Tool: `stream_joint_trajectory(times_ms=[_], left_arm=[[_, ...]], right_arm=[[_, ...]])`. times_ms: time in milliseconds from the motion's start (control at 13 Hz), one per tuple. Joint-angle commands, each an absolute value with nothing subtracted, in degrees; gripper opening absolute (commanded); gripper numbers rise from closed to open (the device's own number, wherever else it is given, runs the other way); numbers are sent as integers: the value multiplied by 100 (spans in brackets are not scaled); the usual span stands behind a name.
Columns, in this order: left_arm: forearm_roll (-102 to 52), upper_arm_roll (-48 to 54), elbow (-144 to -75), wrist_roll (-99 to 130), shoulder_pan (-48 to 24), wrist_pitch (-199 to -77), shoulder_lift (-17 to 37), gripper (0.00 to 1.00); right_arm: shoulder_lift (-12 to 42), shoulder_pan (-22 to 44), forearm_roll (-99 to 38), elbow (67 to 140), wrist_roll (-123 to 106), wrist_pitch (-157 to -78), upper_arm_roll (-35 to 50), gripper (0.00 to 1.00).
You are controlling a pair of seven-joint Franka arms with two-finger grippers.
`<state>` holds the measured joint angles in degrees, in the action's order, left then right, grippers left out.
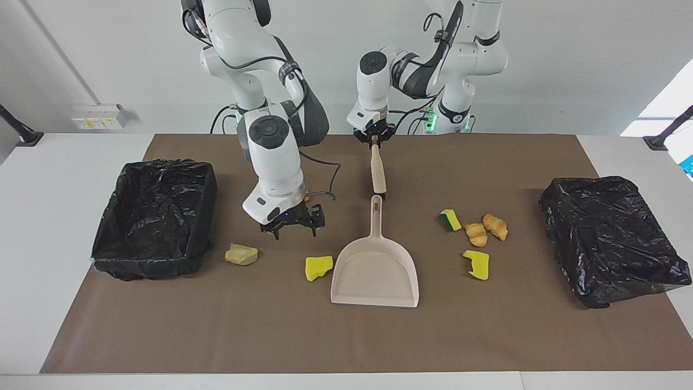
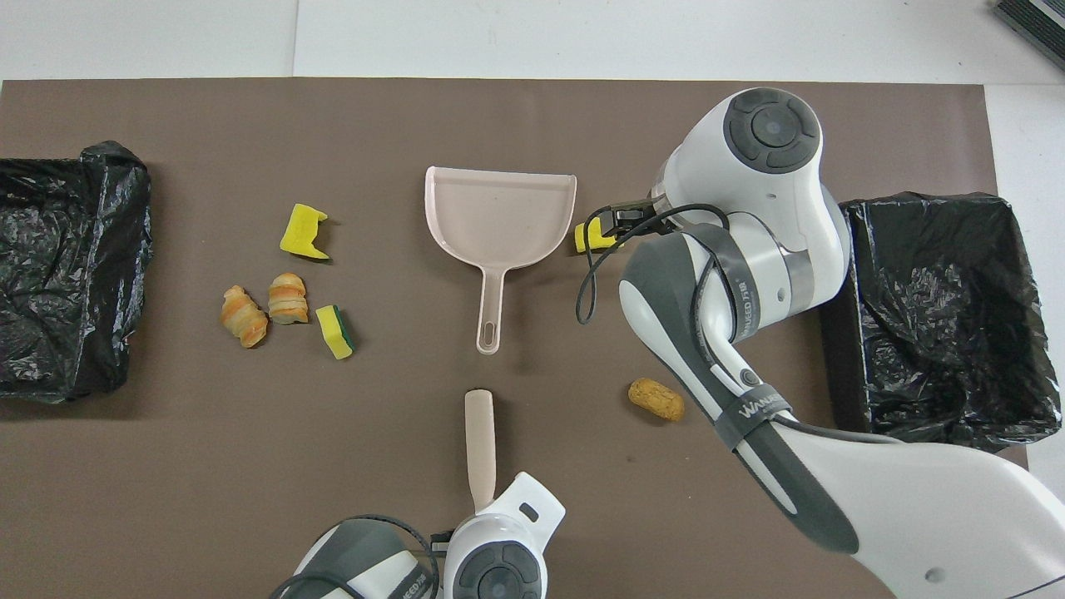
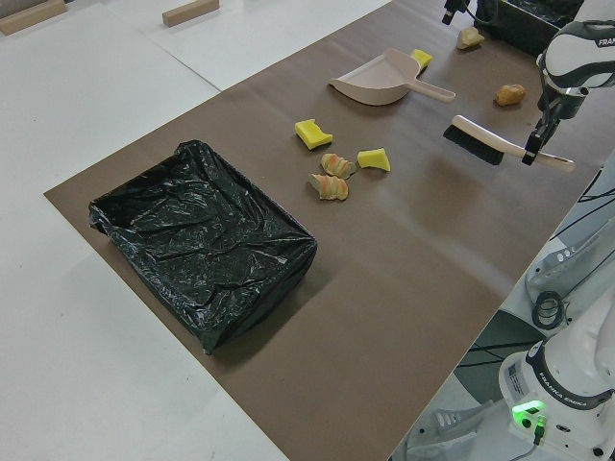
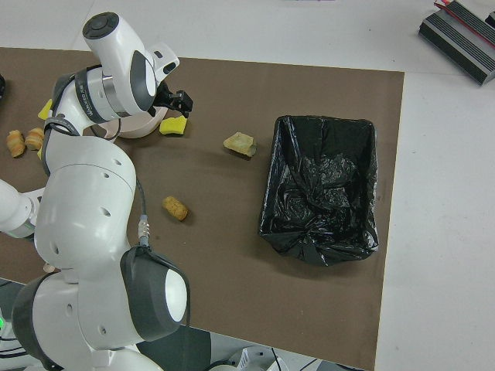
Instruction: Sweep and dump trash in bin
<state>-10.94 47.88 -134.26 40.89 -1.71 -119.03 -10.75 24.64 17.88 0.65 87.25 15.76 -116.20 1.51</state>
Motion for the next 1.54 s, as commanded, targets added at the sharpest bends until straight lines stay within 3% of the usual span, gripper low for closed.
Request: stream_joint_trajectory(times_ms=[0,307,768,1229,1306,1459], left_arm=[[-1187,3907,-12948,3264,-140,-11147,-1388,0],[-1169,1877,-12341,2060,-790,-10013,-1556,0],[-671,12,-12103,-277,-352,-10326,-1319,0],[-483,-325,-12217,-650,8,-10845,-792,0],[-483,-334,-12225,-642,87,-11011,-713,0],[-483,-325,-12305,-615,141,-11206,-633,0]], right_arm=[[2443,1802,26,8815,1757,-11839,167,100],[2452,2108,52,8859,2485,-12049,167,100],[2899,3092,728,8737,4531,-12507,150,100],[3182,3770,1230,8710,5659,-13042,149,100],[3173,3788,1248,8736,5651,-13017,158,96],[3173,3788,1283,8780,5599,-13034,158,74]])
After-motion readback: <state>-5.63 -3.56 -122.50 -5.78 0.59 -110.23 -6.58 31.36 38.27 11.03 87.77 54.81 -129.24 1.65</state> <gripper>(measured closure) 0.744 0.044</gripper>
